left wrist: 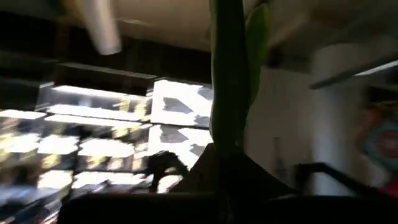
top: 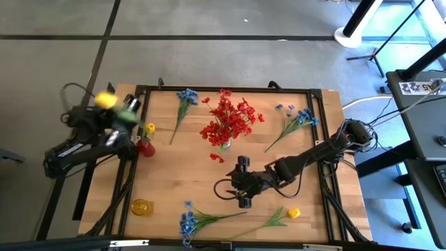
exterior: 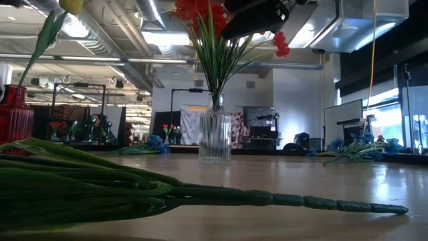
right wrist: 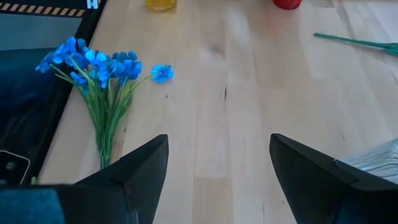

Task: Sort flowers into vase by color
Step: Put the top yellow flower into the red vase

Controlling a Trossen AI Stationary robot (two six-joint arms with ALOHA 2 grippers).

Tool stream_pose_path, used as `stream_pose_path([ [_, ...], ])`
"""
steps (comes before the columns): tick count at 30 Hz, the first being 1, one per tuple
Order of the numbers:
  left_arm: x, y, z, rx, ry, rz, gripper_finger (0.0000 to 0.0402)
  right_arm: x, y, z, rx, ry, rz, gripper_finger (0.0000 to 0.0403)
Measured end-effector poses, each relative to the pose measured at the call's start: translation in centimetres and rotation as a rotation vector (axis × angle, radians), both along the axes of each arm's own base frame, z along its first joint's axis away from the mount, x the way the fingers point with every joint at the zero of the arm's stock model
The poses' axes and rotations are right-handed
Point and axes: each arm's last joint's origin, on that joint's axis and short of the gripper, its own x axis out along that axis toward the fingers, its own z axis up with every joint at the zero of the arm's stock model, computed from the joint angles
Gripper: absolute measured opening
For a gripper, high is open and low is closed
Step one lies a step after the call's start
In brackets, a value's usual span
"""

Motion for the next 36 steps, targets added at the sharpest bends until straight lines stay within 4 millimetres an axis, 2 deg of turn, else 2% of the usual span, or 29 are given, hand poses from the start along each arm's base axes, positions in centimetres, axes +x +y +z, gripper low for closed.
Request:
stream_pose_path([
  [2, -0.7, -0.7, 0.4, 0.042, -0.032, -0.110, 0.0001, 0.0, 0.0, 0.0, 0.000, 0.000, 0.000, 0.0280],
  [7, -2.6, -2.3, 0.0, 0.180, -0.024, -0.311, 0.0001, 0.0, 0.0, 0.0, 0.009, -0.005, -0.006, 0.0280],
  [11, -3.7, -3.1, -1.3, 0.223, 0.063, -0.447, 0.0000, 0.1, 0.0, 0.1, 0.025, -0.013, -0.016, 0.0280],
  [16, -3.1, -2.9, -2.8, 0.212, 0.241, -0.448, 0.0002, 0.3, 0.1, 0.4, 0.043, -0.044, -0.016, 0.0280],
  [21, -2.8, -2.4, -4.6, 0.182, 0.416, -0.207, 0.0005, 0.3, 0.1, 0.4, 0.046, -0.053, -0.017, 0.0280],
  [26, -3.8, -2.8, -3.3, 0.192, 0.396, -0.160, 0.0006, 0.3, 0.1, 0.4, 0.045, -0.051, -0.017, 0.0280],
  [29, -4.1, -2.9, -3.1, 0.161, 0.397, -0.199, 0.0007, 0.3, 0.1, 0.4, 0.040, -0.051, -0.015, 0.0280],
  [36, -2.8, -2.4, -4.0, 0.130, 0.367, -0.239, 0.0008, 0.4, 0.0, 0.4, 0.009, -0.061, -0.023, 0.0280],
])
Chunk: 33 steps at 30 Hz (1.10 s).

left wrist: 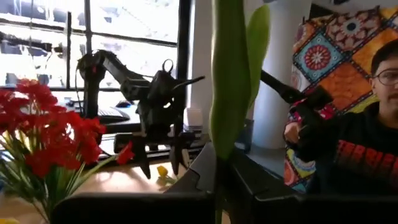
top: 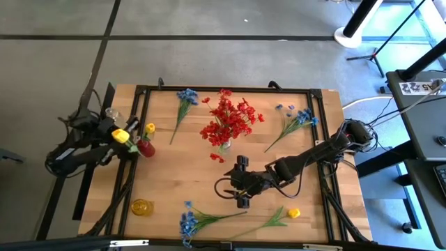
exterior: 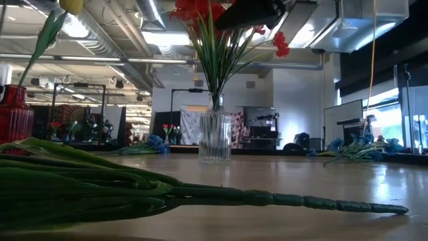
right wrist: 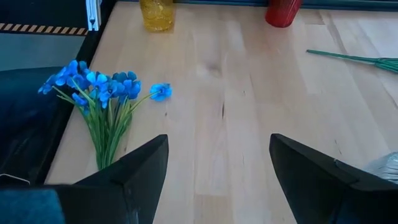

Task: Sort flowers into vase by color
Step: Put the top yellow flower into the red vase

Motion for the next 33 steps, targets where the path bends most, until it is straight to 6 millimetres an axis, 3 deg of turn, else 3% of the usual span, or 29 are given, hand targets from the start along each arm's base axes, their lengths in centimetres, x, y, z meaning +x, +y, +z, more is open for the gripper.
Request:
stream_pose_path([
  [6, 1.6, 0.5, -1.7, -0.067, -0.026, -0.088, 0.0008, 0.0, 0.0, 0.0, 0.005, -0.001, -0.002, 0.0280],
  [22, 1.9, -0.8, -1.6, -0.108, -0.065, -0.259, 0.0008, 0.0, 0.0, 0.0, 0.022, 0.000, -0.014, 0.0280],
  [33, 4.7, -3.4, -1.7, -0.068, -0.006, -0.400, 0.0008, 0.0, 0.0, 0.0, 0.026, 0.000, -0.016, 0.0280],
])
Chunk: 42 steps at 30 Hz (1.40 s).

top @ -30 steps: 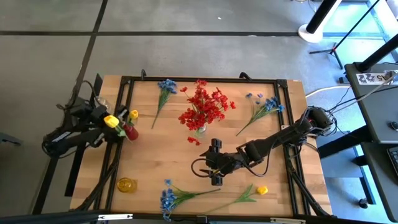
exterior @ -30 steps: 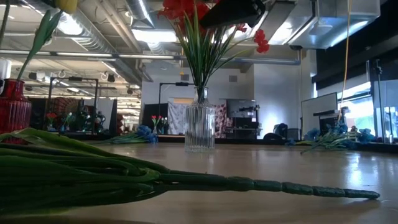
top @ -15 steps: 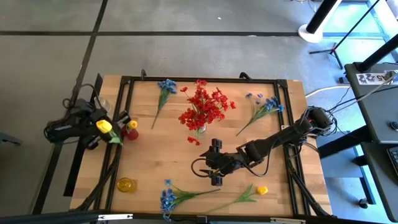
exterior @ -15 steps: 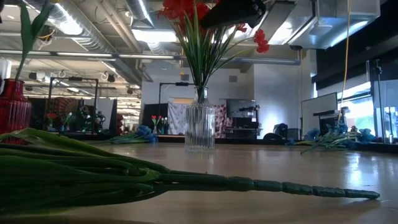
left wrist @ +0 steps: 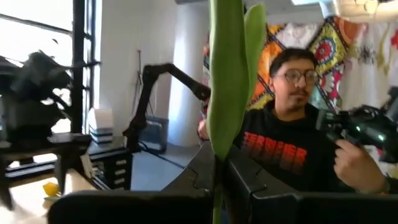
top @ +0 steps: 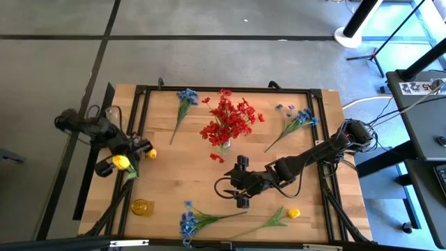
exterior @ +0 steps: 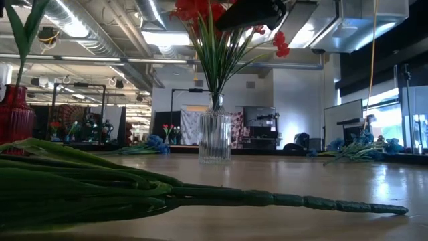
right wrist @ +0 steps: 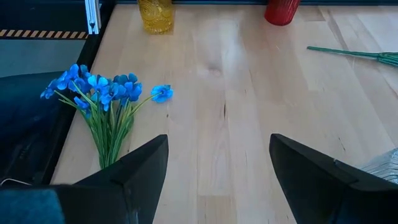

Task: Sort flowers into vase by color
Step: Put the top yellow flower into the red vase

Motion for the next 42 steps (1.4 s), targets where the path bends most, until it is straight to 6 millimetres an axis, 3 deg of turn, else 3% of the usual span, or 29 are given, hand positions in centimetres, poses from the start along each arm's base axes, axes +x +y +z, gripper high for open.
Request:
stream_pose_path([
  [9, 0.2, -3.5, 0.2, 0.059, 0.017, -0.020, 0.0008, 0.0, 0.1, 0.0, 0.014, 0.005, 0.015, 0.0280],
  [14, -0.7, -3.9, 1.4, 0.123, 0.051, 0.089, 0.0008, 0.0, 0.1, 0.0, 0.017, 0.007, 0.019, 0.0280],
  [22, -1.9, -1.7, 5.2, 0.235, 0.095, 0.375, 0.0008, 0.0, 0.1, 0.0, 0.016, 0.008, 0.019, 0.0280],
  [32, -3.7, 1.6, 10.6, 0.196, 0.012, 0.583, 0.0008, 0.0, 0.1, 0.0, 0.009, 0.009, 0.021, 0.0280],
  [37, -4.2, 3.4, 12.6, 0.153, -0.009, 0.874, 0.0008, 0.0, 0.1, 0.0, 0.008, 0.009, 0.021, 0.0280],
  [42, -4.3, 4.3, 11.3, 0.110, 0.160, 1.316, 0.0008, 0.0, 0.0, 0.0, -0.017, 0.002, 0.012, 0.0280],
])
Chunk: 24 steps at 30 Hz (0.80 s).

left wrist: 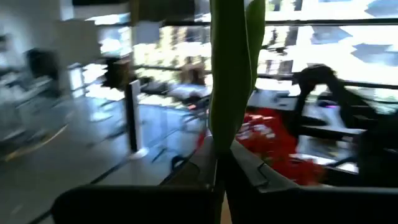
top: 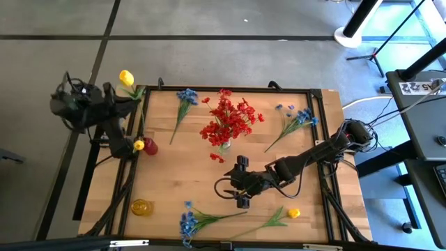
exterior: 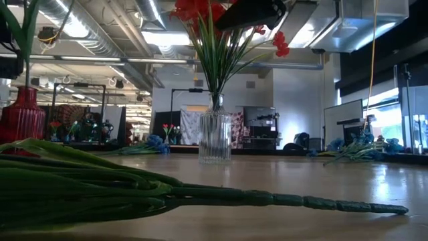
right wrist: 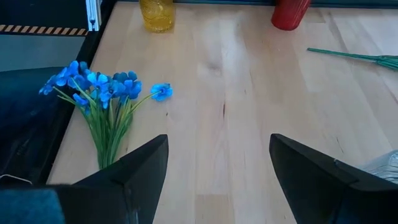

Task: Sort flowers into vase by color
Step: Put the top yellow flower into the red vase

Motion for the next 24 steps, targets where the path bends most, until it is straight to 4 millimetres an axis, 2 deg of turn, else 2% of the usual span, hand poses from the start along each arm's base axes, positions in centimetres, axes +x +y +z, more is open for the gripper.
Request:
stream_pose_path([
  [5, 0.4, -0.4, -2.6, -0.103, -0.034, 0.140, 0.0008, 0.0, 0.0, 0.0, 0.000, 0.000, 0.000, 0.0280],
  [8, 0.9, -1.2, -4.4, -0.121, -0.047, 0.161, 0.0008, 0.0, 0.0, 0.0, -0.001, 0.000, 0.000, 0.0280],
  [13, 1.6, -1.8, -6.3, -0.144, -0.064, 0.204, 0.0008, 0.0, 0.0, 0.0, -0.001, 0.000, 0.000, 0.0280],
  [18, 2.0, -2.3, -7.1, -0.118, 0.035, 0.001, 0.0008, 0.0, 0.0, 0.0, -0.001, 0.000, 0.000, 0.0280],
  [24, 1.8, -2.2, -7.8, -0.077, 0.103, -0.051, 0.0008, 0.0, 0.0, 0.0, -0.001, -0.001, -0.001, 0.0280],
])
